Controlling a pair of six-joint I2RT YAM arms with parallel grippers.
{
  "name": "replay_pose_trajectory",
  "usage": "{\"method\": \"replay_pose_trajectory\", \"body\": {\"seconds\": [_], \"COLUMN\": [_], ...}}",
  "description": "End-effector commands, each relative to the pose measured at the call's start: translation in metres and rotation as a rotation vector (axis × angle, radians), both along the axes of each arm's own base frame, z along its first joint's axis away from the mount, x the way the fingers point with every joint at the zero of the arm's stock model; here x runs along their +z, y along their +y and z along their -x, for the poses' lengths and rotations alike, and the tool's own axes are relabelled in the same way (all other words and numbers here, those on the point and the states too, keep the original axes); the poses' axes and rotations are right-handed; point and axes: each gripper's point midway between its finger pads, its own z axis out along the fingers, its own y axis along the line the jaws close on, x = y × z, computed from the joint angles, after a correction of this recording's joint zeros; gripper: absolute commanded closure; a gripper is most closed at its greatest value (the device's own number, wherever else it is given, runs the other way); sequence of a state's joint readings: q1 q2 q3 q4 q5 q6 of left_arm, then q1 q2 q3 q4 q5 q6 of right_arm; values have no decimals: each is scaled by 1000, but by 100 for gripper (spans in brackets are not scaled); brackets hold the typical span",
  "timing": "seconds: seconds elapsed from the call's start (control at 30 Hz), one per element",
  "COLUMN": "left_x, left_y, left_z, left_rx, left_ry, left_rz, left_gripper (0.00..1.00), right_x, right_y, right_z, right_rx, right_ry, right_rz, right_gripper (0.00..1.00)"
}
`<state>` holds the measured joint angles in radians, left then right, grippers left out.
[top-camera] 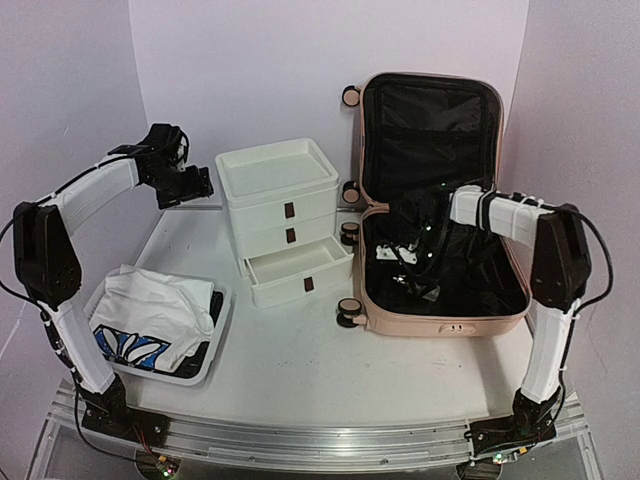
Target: Open, take out, and arrange the luggage
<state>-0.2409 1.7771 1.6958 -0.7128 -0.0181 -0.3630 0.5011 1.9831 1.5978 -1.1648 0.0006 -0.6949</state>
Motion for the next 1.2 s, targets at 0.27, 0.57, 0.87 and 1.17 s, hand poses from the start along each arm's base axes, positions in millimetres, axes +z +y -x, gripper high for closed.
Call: {"method": "replay_pose_trajectory", "body": {"seconds": [0.27,0.57,0.87,1.17], "left_x": [81,113,128,105], "left_y": [-25,-71,-84,-74], "left_z": [18,32,15,-12], "left_rx": [-81,-239,-319,-242], "left_ry": [-203,-258,-309,-259], "left_rz": [1,176,155,52], "left_gripper": [11,12,12,18], "right_x": [98,121,108,80], "right_y": [37,115,182,237], "right_z": [-14,-22,-73,-112], "right_rx": [67,542,747,760], "right_ry": [-243,-430,-540,-612], "right_rz": [-276,-328,-227,-220], "right_gripper": [100,100,100,100]}}
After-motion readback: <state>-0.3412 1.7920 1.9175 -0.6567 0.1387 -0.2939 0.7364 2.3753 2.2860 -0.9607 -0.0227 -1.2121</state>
